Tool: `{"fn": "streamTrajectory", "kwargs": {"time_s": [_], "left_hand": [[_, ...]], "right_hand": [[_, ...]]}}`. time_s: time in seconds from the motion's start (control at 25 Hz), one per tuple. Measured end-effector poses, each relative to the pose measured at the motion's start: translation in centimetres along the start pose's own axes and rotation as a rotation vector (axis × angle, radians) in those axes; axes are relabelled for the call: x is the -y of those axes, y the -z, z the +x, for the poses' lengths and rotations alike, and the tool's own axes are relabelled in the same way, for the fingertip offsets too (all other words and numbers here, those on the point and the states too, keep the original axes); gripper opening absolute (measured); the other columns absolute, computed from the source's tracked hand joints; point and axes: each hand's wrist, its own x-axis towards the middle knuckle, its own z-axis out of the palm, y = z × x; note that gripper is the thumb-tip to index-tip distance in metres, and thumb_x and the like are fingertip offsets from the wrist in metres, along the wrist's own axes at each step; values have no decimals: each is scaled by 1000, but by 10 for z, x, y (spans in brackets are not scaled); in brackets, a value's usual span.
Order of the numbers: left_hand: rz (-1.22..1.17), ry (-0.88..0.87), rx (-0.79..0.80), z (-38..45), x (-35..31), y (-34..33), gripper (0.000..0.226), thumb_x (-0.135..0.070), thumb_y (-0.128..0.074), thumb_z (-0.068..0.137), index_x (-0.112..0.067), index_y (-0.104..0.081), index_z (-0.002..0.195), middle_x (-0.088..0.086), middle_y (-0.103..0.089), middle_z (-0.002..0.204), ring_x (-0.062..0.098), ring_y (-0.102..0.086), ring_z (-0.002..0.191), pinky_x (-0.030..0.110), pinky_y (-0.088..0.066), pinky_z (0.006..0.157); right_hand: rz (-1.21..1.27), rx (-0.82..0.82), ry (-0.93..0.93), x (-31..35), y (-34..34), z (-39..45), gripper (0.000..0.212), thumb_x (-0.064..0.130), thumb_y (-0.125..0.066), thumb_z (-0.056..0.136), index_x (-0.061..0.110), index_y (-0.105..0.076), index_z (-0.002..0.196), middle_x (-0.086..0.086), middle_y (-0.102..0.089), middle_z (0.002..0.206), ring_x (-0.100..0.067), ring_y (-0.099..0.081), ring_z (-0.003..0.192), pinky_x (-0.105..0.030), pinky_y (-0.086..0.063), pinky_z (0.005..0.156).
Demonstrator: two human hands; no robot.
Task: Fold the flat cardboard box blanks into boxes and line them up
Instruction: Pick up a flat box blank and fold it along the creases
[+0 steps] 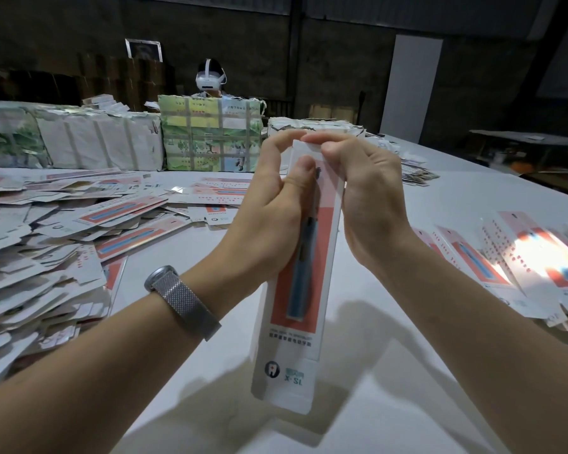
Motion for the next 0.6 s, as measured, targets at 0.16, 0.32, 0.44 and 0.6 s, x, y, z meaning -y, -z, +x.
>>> {"fn": "streamTrajectory", "kwargs": {"time_s": [0.16,0.32,0.44,0.6], "left_hand": [[5,49,-42,0,-1,-1,10,-35,-40,109,-31,-42,117,15,-64,88,18,-67,65,39,-63,65],[-5,92,-31,1,-5,1,14,-39,-39,109,-27,-42,115,23,-64,89,25,-68,66,50,-63,68],[-25,115,-17,0,-10,2,15,-39,-38,109,-24,-43,111,14,-62,81,25,-65,65,59,-60,73],[-28,116,-23,0,-16,4,12,-36,-38,109,-27,-43,103,12,-60,86,25,-65,69,60,-59,75]], "right_hand": [[-79,1,26,1,2,2,22,10,-53,85,7,-75,84,-18,-68,90,-19,-62,70,-37,-51,56],[-173,8,98,1,3,0,23,4,-53,94,8,-74,87,-11,-69,84,-15,-64,66,-37,-52,55],[-216,35,158,1,5,0,20,5,-55,96,8,-74,90,-19,-69,89,-15,-66,70,-33,-55,63],[-216,62,198,0,3,-1,18,13,-57,97,11,-73,90,-19,-66,90,-20,-66,74,-37,-55,68]]}}
